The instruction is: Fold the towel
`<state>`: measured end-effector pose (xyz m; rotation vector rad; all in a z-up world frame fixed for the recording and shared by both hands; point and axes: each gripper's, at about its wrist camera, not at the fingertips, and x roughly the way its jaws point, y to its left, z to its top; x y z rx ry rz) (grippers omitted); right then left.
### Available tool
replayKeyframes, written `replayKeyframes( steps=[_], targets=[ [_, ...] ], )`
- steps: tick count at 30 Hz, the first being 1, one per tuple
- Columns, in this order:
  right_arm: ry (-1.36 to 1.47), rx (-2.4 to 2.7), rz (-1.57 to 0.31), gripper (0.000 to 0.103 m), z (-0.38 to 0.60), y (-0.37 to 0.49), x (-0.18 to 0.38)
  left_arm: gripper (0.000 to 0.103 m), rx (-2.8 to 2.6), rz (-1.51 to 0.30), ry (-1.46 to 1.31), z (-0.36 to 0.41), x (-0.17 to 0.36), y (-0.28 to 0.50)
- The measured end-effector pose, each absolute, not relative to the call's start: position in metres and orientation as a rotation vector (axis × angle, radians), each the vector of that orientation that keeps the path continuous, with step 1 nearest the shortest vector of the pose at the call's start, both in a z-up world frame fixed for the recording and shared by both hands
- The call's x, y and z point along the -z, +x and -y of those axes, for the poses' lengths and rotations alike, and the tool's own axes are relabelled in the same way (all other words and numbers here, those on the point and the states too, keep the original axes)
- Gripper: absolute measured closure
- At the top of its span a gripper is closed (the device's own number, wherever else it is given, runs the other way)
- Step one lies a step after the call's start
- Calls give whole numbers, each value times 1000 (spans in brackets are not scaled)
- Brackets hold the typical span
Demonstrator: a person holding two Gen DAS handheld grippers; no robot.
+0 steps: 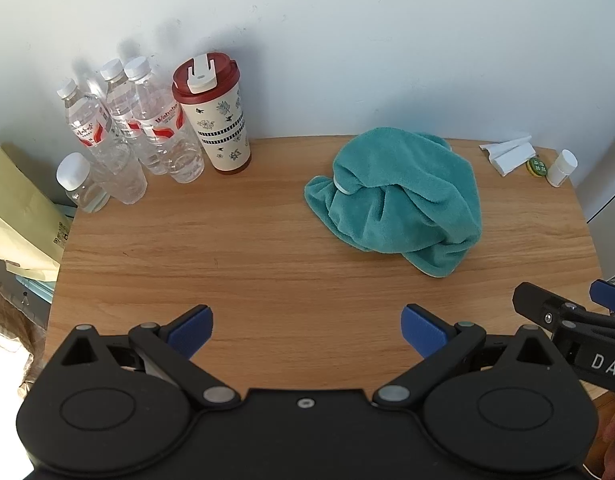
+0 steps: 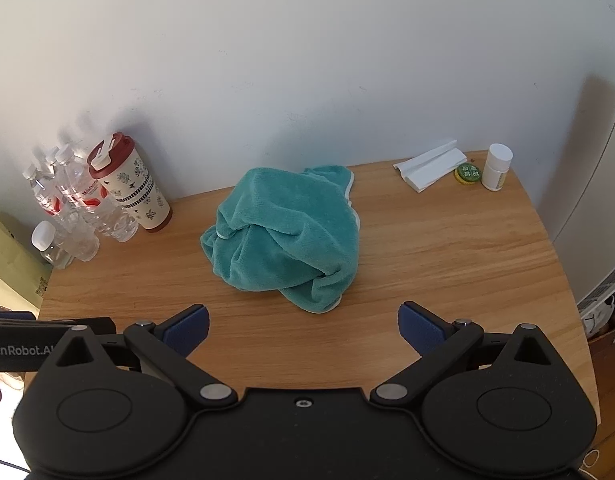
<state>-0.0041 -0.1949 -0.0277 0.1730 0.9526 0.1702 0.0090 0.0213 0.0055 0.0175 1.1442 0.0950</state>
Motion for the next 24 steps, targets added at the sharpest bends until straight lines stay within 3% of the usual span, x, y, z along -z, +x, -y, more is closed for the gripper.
replayKeyframes(
  steps=[13,24],
  targets=[
    [151,-153,-844,4,224,38,54,1,-52,-1094,-32,-33,39,52],
    [215,-225,-838,31,249,140,99,1,-13,-1059,-48,-43,109,125]
  ],
)
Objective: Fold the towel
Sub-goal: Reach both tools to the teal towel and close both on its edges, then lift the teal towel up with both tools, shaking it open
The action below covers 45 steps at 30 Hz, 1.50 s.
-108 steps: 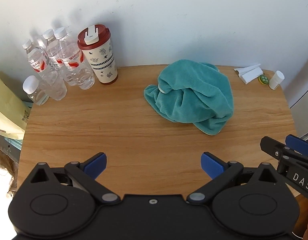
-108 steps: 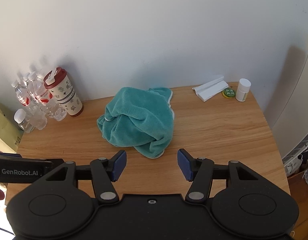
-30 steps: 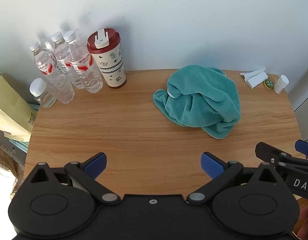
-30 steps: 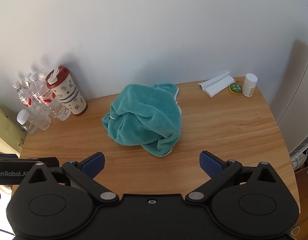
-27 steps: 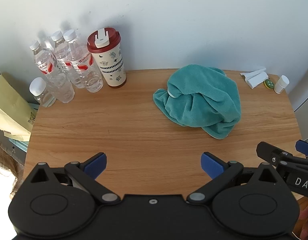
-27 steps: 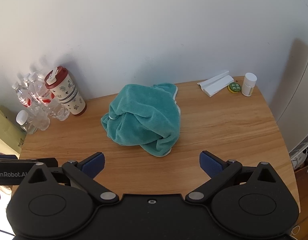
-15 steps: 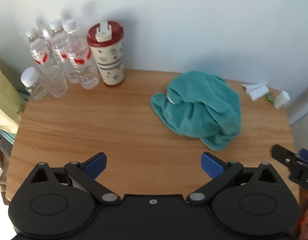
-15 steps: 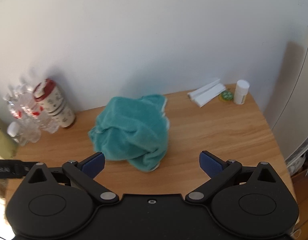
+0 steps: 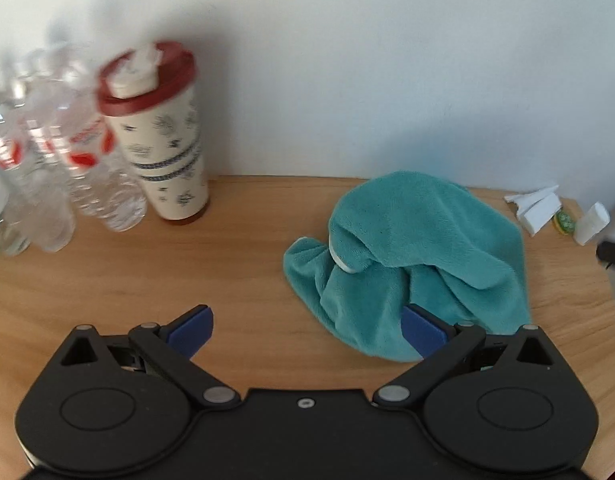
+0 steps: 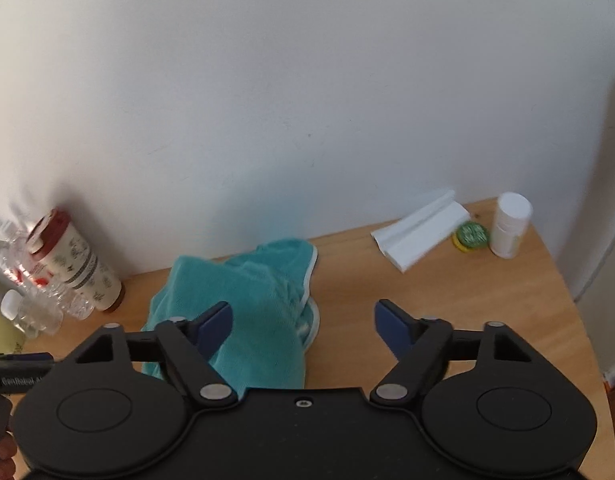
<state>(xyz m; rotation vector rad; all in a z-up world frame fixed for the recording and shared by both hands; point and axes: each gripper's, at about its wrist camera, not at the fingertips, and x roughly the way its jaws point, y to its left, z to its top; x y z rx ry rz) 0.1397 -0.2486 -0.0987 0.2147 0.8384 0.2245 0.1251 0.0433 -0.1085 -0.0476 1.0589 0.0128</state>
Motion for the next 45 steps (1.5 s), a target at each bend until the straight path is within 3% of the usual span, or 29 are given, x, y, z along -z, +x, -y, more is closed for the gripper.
replayKeyframes(
  steps=[4,8,17,21,23,25,26,27,30,32,40,45],
  targets=[
    [169,-257,-860,33,238,179,120,1,-24,-1035,-20,-48,133,147],
    [142,-318,-900,33,224,214,145,14,12,-1091,-43,-51,155,164],
    [107,-355,-932,33,200,265,181,15,53,-1102,-105,-52,177,177],
    [122,-357,-979,46,195,278,195,16,64,-1110,-115,-53,181,180],
    [127,-366,-1029,46,192,282,204,20,83,-1123,-131,-55,184,181],
    [115,-373,-1031,57,189,281,208,28,98,-1136,-151,-57,187,182],
    [114,-368,-1037,82,188,280,209,31,105,-1143,-161,-57,187,183],
    [117,-360,-1048,98,188,280,210,32,113,-1150,-171,-58,188,183],
    [151,-358,-1015,98,191,273,203,46,123,-1134,-158,-56,186,180],
    [173,-362,-985,98,194,266,194,65,146,-1107,-161,-53,184,175],
    [268,-421,-811,98,210,221,127,81,123,-1073,-154,-53,169,159],
    [340,-481,-740,98,216,193,85,86,110,-1044,-142,-56,150,146]
  ],
)
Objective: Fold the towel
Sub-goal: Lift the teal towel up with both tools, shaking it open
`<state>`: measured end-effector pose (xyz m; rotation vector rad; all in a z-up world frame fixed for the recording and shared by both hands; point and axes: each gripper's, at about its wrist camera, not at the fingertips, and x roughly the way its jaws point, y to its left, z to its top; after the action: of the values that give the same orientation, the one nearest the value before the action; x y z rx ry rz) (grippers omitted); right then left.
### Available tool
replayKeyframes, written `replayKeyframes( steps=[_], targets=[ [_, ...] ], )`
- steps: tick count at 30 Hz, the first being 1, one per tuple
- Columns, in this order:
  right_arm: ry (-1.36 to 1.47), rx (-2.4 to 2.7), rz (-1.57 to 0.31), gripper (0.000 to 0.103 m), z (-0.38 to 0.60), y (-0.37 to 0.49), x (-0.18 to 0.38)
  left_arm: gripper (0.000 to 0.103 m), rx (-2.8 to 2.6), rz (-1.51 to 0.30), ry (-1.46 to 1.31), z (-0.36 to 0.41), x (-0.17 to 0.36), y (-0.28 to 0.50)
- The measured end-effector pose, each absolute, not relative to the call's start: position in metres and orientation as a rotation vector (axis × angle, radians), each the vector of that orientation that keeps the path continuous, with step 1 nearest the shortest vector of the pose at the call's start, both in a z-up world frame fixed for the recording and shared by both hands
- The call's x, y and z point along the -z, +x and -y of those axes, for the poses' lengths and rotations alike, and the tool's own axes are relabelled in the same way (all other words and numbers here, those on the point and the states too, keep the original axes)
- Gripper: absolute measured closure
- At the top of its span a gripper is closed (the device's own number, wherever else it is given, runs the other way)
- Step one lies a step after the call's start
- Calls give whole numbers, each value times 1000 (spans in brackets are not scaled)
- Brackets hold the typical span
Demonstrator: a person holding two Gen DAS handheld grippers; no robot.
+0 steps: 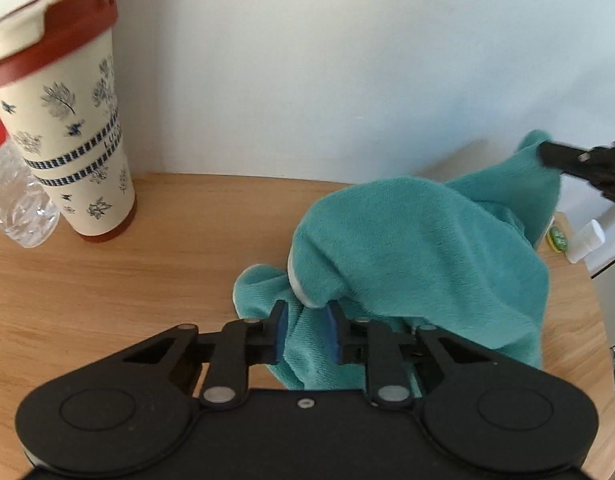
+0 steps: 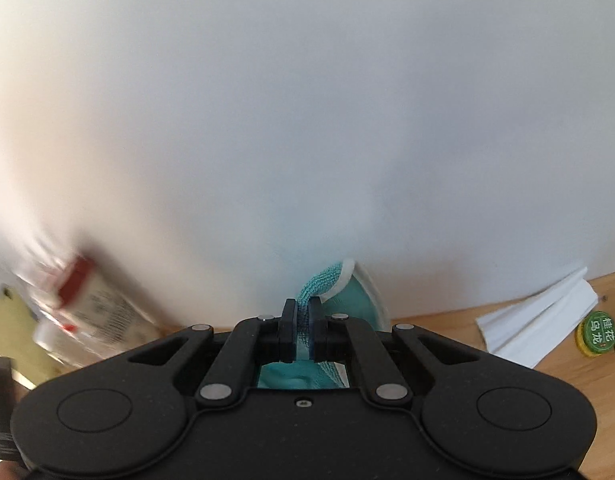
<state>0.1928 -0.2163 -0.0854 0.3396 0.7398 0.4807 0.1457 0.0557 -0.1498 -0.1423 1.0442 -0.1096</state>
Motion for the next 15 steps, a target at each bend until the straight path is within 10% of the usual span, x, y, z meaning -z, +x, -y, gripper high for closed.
replayKeyframes(
  steps=[15],
  targets=[
    [318,-702,-445,98,205,121,-52,93,96,-895,-62,-71,65,108]
  ],
)
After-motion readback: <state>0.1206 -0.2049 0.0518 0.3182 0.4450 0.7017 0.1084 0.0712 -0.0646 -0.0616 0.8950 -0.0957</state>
